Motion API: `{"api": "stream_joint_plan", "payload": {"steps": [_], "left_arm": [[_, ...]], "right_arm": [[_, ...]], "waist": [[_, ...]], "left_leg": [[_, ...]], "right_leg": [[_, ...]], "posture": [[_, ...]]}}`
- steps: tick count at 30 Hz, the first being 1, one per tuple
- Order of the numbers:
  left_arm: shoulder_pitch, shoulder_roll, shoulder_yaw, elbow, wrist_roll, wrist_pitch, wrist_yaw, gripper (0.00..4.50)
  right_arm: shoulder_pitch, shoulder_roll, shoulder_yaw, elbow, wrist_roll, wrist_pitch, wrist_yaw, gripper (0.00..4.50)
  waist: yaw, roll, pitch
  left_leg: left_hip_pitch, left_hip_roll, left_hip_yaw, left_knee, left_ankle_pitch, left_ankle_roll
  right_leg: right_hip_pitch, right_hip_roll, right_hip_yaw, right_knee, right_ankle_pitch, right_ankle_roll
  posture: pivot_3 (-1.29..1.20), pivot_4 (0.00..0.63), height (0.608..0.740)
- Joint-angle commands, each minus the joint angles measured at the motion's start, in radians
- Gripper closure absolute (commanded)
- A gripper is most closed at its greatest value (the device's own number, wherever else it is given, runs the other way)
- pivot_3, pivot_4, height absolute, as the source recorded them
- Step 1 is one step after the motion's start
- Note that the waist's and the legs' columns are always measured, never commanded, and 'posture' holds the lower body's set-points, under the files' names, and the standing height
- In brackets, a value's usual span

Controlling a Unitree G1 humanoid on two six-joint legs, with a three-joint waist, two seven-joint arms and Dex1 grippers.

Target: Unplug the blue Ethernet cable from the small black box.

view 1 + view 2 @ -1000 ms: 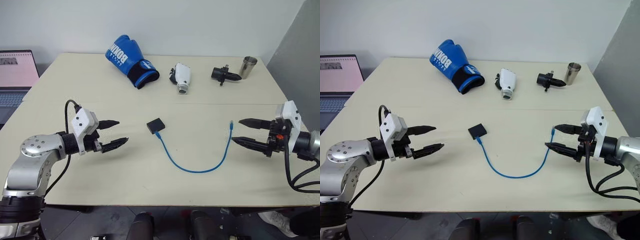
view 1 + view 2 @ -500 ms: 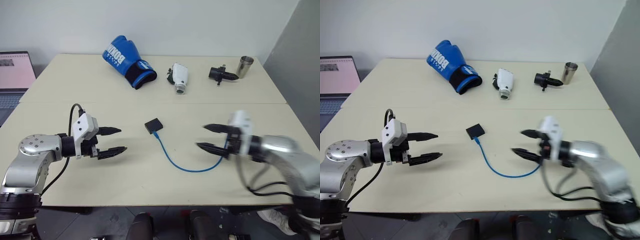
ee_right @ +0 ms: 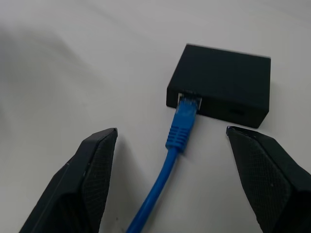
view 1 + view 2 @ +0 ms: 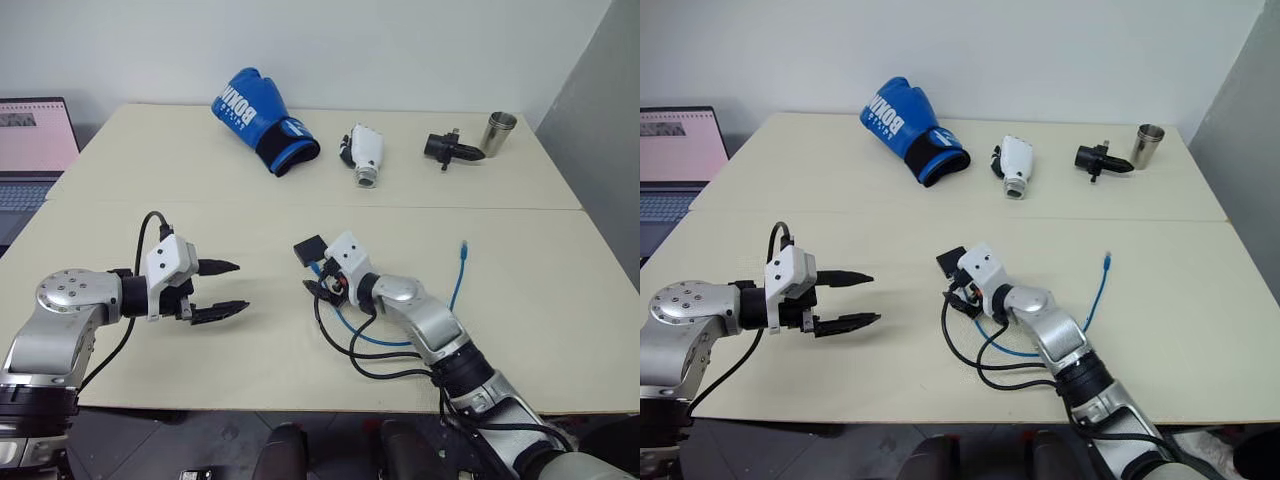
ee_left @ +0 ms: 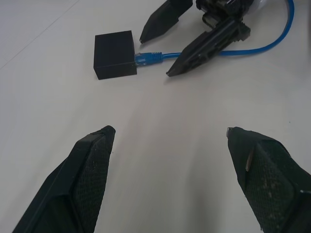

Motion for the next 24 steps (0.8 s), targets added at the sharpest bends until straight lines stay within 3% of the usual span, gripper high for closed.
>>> {"api": "stream_joint_plan", "payload": {"steps": [1,2,3,9,16,21,24], "left_arm": [[-0.014,0.015,0.017,-0.013,-0.002,-0.016,0.005,0.57],[-0.017,0.014,0.016,-0.013,-0.002,-0.015,0.006,0.57],[-0.019,0.013,0.014,-0.013,-0.002,-0.013,0.007,0.48],[-0.041,-0.003,0.005,-0.002,-0.003,0.006,0.031,0.48],[-0.098,-0.047,0.026,0.081,-0.052,0.149,0.093,0.48],[-0.148,-0.08,0.071,0.086,-0.191,0.343,0.099,0.48],[-0.201,-0.092,0.098,0.073,-0.323,0.544,0.107,0.48]], "right_arm": [[-0.022,0.016,0.008,0.008,-0.045,0.0,-0.014,0.69],[-0.018,0.02,0.013,0.009,-0.053,0.0,-0.014,0.69],[-0.014,0.023,0.015,0.007,-0.06,-0.001,-0.014,1.06],[0.01,0.015,0.033,-0.028,-0.086,0.004,0.001,2.31],[0.002,-0.042,0.039,-0.042,-0.132,-0.076,0.035,4.28],[0.004,-0.174,0.067,-0.137,-0.193,-0.278,0.123,4.46],[-0.021,-0.282,0.057,-0.159,-0.254,-0.52,0.146,4.46]], "waist": [[-0.002,0.0,0.0],[-0.002,0.0,0.0],[-0.002,0.0,0.0],[-0.002,0.0,0.0],[-0.001,0.0,0.0],[0.002,0.0,0.0],[-0.002,0.0,0.0]], "left_leg": [[0.0,0.0,0.0,0.0,0.0,0.0],[0.0,0.0,0.0,0.0,0.0,0.0],[0.0,0.001,0.0,0.0,0.0,0.0],[0.0,0.001,0.0,0.0,0.0,0.0],[0.001,0.0,-0.001,0.0,0.0,0.0],[0.0,0.0,-0.001,0.001,0.0,0.0],[-0.003,0.0,-0.002,0.004,0.0,0.0]], "right_leg": [[0.0,0.0,0.0,0.0,0.0,0.0],[0.0,0.0,0.0,0.001,0.0,0.0],[0.0,0.001,0.0,0.001,0.0,0.0],[0.0,0.001,0.0,0.001,0.0,0.0],[0.0,0.001,0.0,0.002,0.0,0.0],[0.0,0.0,-0.001,0.001,0.0,0.0],[0.0,0.001,-0.002,0.002,0.0,0.0]], "posture": [[0.0,0.15,0.74],[0.0,0.15,0.74],[0.0,0.15,0.74],[0.0,0.15,0.74],[0.0,0.15,0.74],[0.0,0.15,0.74],[0.0,0.15,0.74]]}}
